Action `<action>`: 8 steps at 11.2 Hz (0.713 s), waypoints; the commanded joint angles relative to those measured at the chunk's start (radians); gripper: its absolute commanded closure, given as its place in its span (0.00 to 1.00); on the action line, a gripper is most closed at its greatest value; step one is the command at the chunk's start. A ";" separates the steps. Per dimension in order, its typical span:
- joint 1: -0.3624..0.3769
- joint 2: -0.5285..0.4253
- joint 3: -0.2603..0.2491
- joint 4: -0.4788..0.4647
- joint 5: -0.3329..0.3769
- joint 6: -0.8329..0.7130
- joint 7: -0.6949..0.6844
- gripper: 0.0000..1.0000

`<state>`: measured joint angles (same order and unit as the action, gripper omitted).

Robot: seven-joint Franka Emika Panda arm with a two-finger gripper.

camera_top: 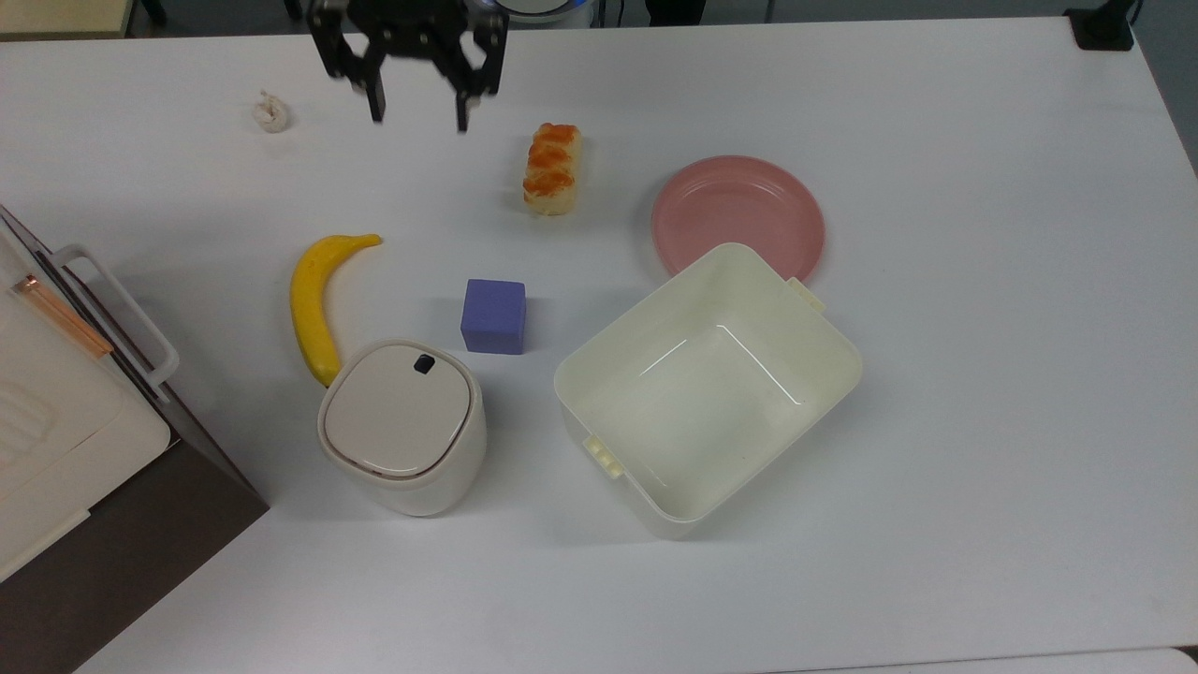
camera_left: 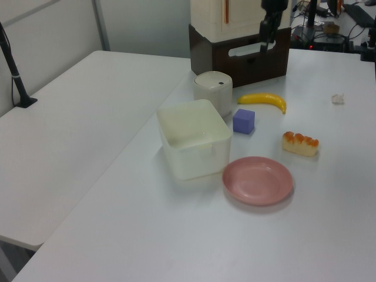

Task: Open the trash can
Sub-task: 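Move the gripper down toward the lid of the cream trash can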

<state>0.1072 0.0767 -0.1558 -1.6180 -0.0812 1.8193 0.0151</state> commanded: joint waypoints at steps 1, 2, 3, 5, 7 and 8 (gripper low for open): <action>0.049 0.099 0.002 0.024 -0.107 0.090 0.069 1.00; 0.052 0.132 0.007 0.047 -0.150 0.101 0.100 1.00; 0.051 0.155 0.007 0.061 -0.161 0.121 0.149 1.00; 0.046 0.169 0.007 0.078 -0.160 0.170 0.195 1.00; 0.049 0.214 0.007 0.117 -0.169 0.208 0.283 1.00; 0.049 0.236 0.007 0.142 -0.190 0.231 0.340 1.00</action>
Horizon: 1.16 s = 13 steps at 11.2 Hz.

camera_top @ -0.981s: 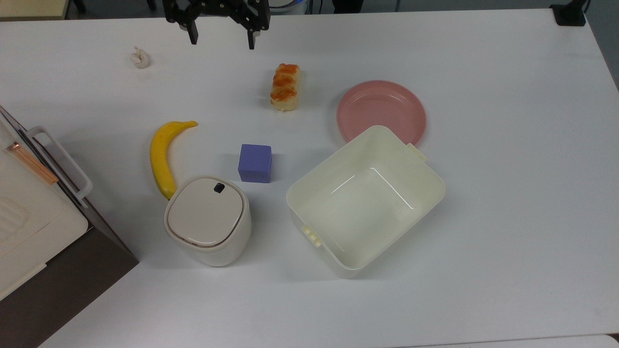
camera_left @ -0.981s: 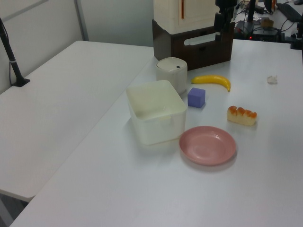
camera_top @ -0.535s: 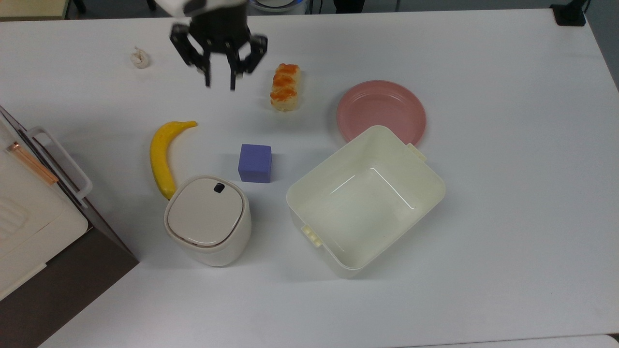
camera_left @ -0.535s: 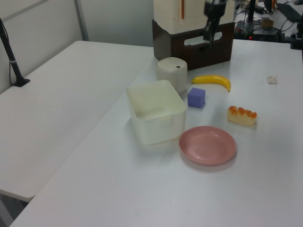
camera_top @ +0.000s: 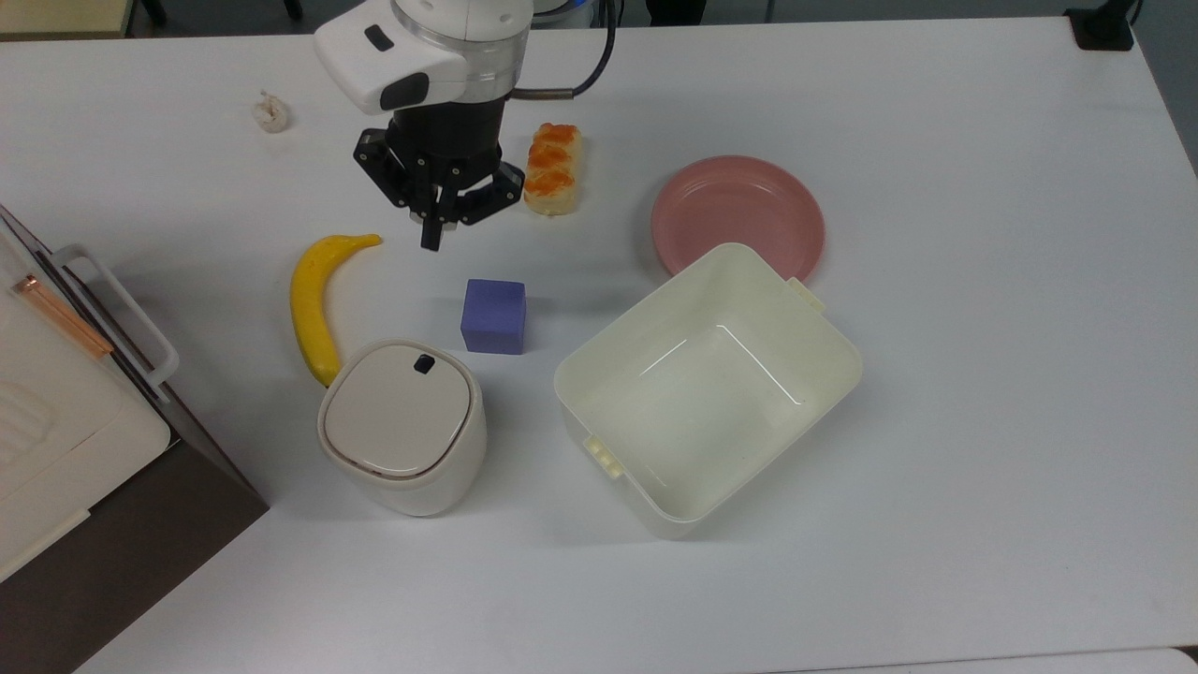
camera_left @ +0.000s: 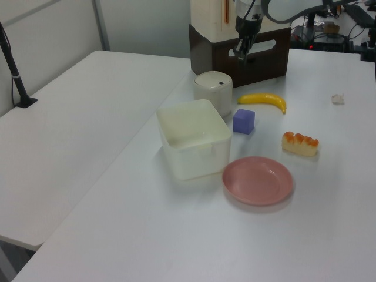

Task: Open the trash can
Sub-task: 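Move the gripper down toward the lid of the cream trash can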

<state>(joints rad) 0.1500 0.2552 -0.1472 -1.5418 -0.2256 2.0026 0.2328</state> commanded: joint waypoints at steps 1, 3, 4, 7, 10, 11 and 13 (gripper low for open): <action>0.008 0.082 -0.002 0.080 -0.075 0.067 0.173 1.00; 0.010 0.162 -0.002 0.150 -0.183 0.100 0.351 1.00; 0.010 0.195 -0.002 0.167 -0.246 0.102 0.411 1.00; 0.011 0.228 0.001 0.180 -0.351 0.099 0.433 1.00; 0.020 0.230 0.012 0.149 -0.406 0.099 0.436 1.00; 0.029 0.228 0.012 0.132 -0.409 0.099 0.436 1.00; 0.048 0.226 0.014 0.105 -0.408 0.100 0.438 1.00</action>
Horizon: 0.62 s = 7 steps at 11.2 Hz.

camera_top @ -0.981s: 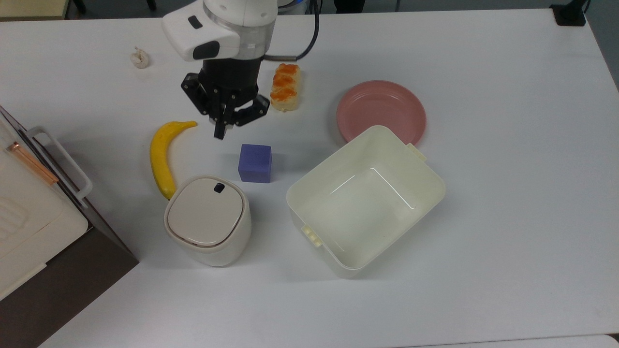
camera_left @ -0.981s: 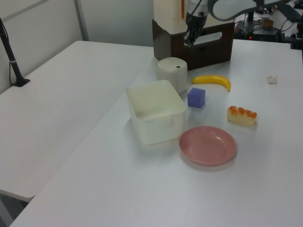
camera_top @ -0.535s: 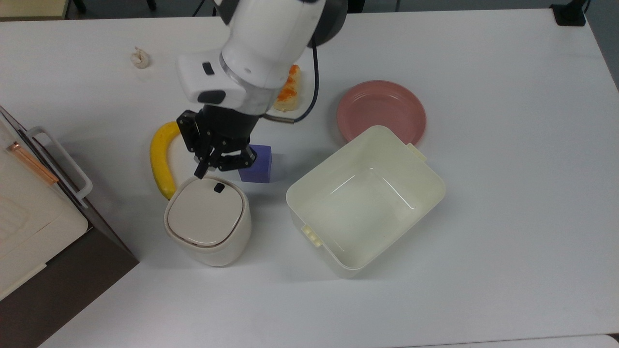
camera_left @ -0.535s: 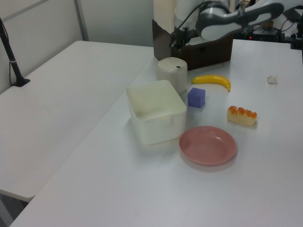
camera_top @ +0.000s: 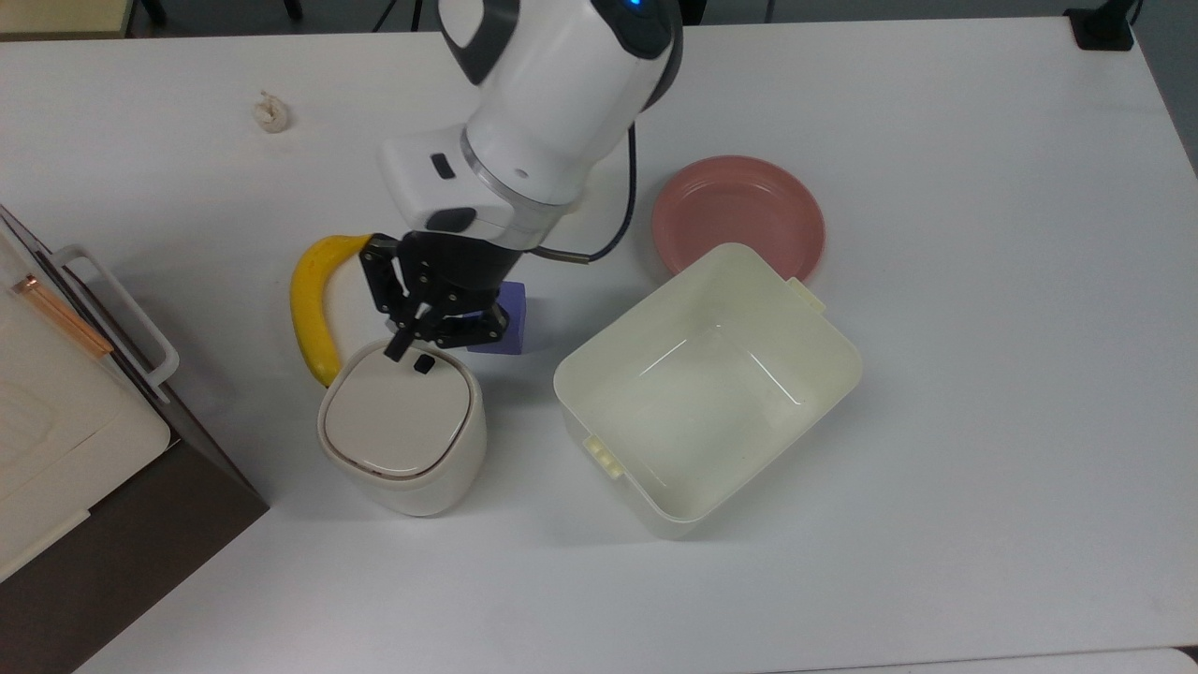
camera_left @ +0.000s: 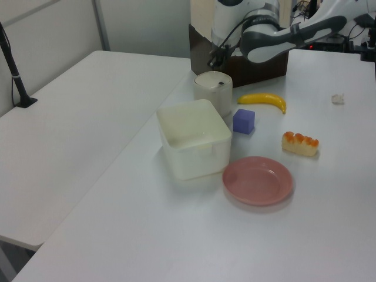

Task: Open the trash can
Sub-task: 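Move the gripper down toward the lid of the cream trash can, then lower the gripper onto the lid's rear edge by the hinge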

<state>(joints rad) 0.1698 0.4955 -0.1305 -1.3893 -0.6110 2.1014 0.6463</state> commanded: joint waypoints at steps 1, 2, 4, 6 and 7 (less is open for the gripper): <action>0.031 -0.012 -0.003 -0.057 -0.020 0.003 0.026 1.00; 0.030 -0.012 0.002 -0.057 -0.019 0.003 0.026 1.00; 0.028 -0.012 0.003 -0.057 -0.024 0.003 0.038 1.00; 0.027 -0.012 0.002 -0.057 -0.029 0.003 0.038 1.00; 0.027 -0.012 0.002 -0.057 -0.036 0.003 0.039 1.00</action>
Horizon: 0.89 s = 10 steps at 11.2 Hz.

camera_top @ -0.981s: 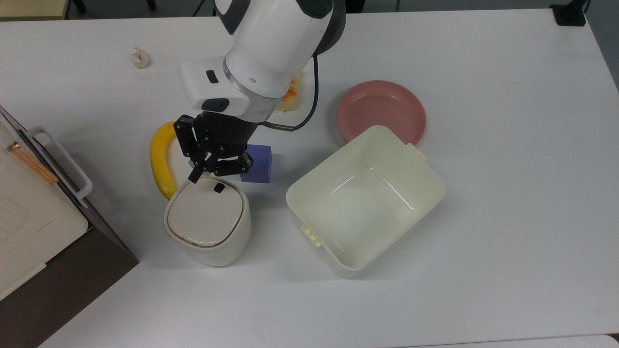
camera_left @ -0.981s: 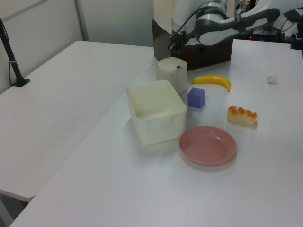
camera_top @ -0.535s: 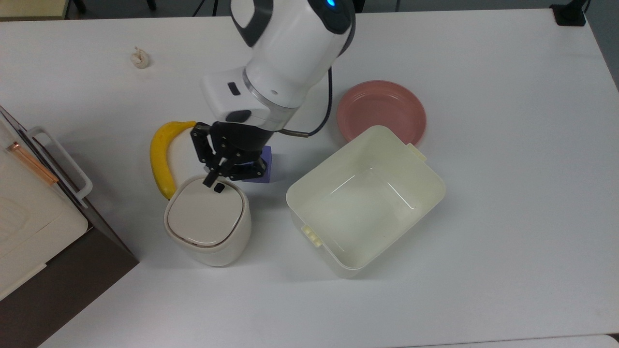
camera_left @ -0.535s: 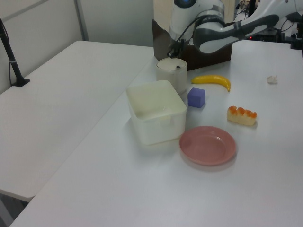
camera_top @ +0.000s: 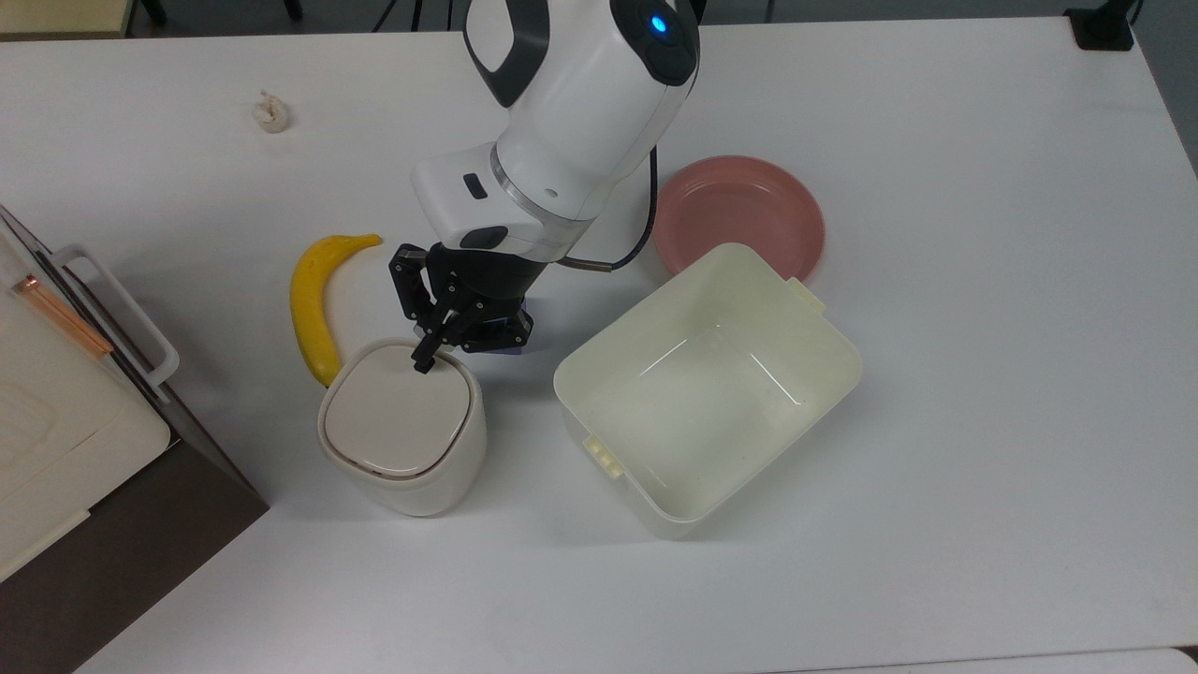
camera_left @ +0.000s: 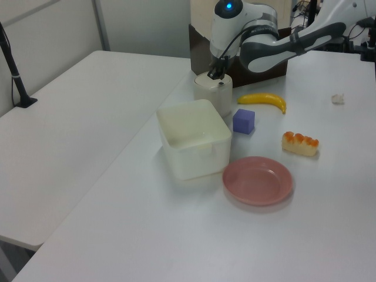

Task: Open the trash can
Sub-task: 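Lower the gripper onto the lid's rear edge by the hinge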

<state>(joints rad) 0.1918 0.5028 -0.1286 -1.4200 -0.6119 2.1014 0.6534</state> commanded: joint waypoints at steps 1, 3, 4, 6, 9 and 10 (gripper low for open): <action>0.003 -0.018 0.000 -0.027 -0.038 0.003 0.031 1.00; 0.001 -0.015 0.000 -0.028 -0.057 0.003 0.041 1.00; 0.001 -0.007 0.000 -0.028 -0.069 0.002 0.046 1.00; 0.001 0.002 0.000 -0.028 -0.100 0.002 0.070 1.00; -0.002 0.017 0.000 -0.036 -0.134 0.003 0.097 1.00; 0.000 0.017 0.000 -0.045 -0.134 0.003 0.098 1.00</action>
<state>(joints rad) 0.1875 0.5323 -0.1287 -1.4328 -0.7228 2.1015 0.7205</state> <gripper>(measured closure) 0.991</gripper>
